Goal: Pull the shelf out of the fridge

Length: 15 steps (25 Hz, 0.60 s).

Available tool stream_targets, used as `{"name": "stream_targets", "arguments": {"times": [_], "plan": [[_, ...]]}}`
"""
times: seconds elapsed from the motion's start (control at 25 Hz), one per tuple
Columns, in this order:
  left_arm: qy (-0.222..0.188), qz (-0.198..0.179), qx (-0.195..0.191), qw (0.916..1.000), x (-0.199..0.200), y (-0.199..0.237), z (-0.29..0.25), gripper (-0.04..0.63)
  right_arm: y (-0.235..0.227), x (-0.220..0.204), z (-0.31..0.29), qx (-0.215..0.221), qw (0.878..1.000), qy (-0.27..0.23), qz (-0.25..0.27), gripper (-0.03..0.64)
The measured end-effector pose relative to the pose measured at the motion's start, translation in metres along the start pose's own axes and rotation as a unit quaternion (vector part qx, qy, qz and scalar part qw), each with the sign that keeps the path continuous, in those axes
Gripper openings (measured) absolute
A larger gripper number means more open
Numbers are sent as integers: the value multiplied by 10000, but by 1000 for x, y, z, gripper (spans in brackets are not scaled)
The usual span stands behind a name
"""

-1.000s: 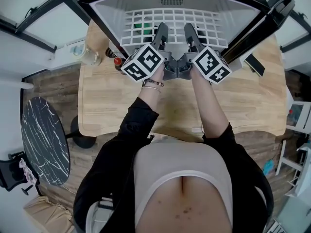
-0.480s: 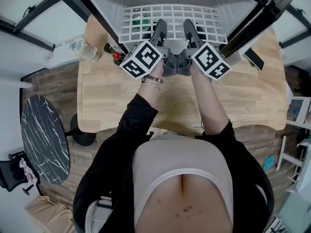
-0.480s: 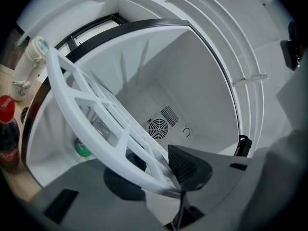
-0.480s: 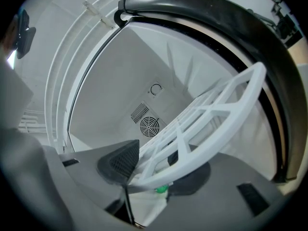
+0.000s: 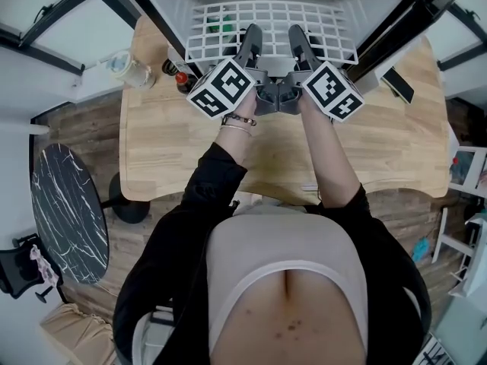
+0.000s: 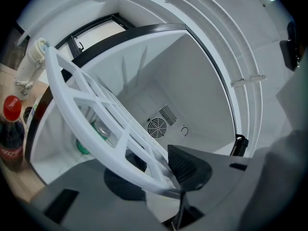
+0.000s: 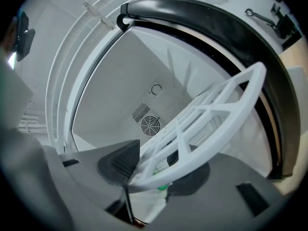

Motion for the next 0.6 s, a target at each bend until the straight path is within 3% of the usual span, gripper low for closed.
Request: {"name": "stream_targets", "arguments": {"times": [0.6], "plan": [[84, -28, -32, 10000, -6, -5, 14, 144, 3, -3, 16, 28, 10000, 32, -7, 189]]}}
Point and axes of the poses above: the fingertips, and each gripper's own axes: z backward along the fingers, y to its left, x out of its top, the point moved 1 cm from there along z, backward along the fingers, and after that the axes turned 2 degrees about y, right-handed, at the moved point
